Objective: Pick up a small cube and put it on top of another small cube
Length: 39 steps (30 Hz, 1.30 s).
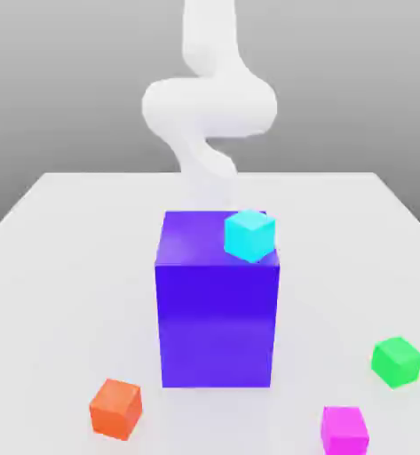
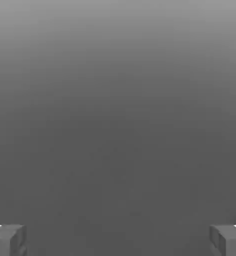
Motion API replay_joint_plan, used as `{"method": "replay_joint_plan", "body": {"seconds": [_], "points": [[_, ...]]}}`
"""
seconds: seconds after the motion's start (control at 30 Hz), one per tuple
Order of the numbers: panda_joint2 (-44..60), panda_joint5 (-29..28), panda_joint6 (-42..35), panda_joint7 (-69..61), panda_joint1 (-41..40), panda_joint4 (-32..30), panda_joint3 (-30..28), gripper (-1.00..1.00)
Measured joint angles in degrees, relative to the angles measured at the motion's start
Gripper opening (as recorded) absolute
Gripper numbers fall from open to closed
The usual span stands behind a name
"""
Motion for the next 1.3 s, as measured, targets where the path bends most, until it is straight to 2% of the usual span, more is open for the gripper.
{"method": "replay_joint_plan", "body": {"seconds": [0.33,0.67,0.87,1.03,1.17,1.2,1.3], "points": [[19.97,8.0,5.64,-26.14,13.6,-0.75,-7.18,0.0],[39.37,14.08,11.33,-50.56,20.96,-1.53,-7.29,0.0],[50.0,12.06,15.62,-61.25,22.48,-2.31,-5.66,0.0],[57.92,5.57,19.55,-66.73,24.1,-3.13,-5.37,0.0],[65.95,5.63,25.5,-68.8,23.48,-1.83,-4.07,0.0],[68.02,6.08,27.08,-69.18,23.02,-1.41,-3.5,-1.0],[68.02,6.08,27.03,-69.18,23.02,-1.41,-3.5,-1.0]]}}
